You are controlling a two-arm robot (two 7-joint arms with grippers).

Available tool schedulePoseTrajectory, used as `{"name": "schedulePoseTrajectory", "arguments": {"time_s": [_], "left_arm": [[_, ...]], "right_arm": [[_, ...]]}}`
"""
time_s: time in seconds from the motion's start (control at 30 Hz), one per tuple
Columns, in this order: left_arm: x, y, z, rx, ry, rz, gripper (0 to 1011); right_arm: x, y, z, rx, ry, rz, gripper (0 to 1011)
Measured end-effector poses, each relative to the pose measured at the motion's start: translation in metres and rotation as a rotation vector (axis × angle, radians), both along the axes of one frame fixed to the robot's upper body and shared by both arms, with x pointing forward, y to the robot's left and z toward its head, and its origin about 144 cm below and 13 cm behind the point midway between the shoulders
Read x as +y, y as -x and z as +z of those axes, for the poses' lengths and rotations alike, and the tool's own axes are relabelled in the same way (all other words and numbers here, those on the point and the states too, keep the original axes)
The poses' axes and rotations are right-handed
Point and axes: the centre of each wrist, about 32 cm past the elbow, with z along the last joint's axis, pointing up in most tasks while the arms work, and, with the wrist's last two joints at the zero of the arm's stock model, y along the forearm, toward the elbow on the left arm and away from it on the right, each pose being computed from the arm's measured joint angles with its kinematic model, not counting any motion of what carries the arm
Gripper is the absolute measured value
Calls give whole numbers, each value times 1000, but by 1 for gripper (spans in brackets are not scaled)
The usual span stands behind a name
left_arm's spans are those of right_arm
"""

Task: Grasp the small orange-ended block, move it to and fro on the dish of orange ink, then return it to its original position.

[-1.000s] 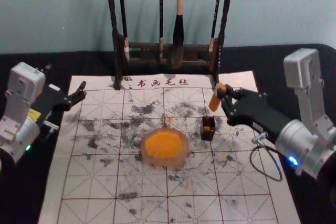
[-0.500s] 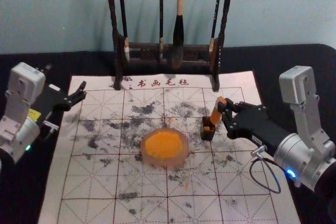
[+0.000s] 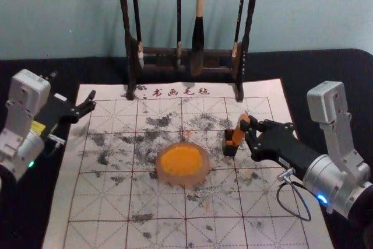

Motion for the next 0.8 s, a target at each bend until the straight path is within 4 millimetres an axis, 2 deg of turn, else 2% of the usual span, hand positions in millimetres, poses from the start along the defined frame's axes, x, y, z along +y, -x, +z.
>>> {"name": "schedulePoseTrajectory", "arguments": {"time_s": [0.8], "left_arm": [[0,0,0,0,0,0,1002]], "right_arm": [[4,-2,-11,-13,10,3,108]]}}
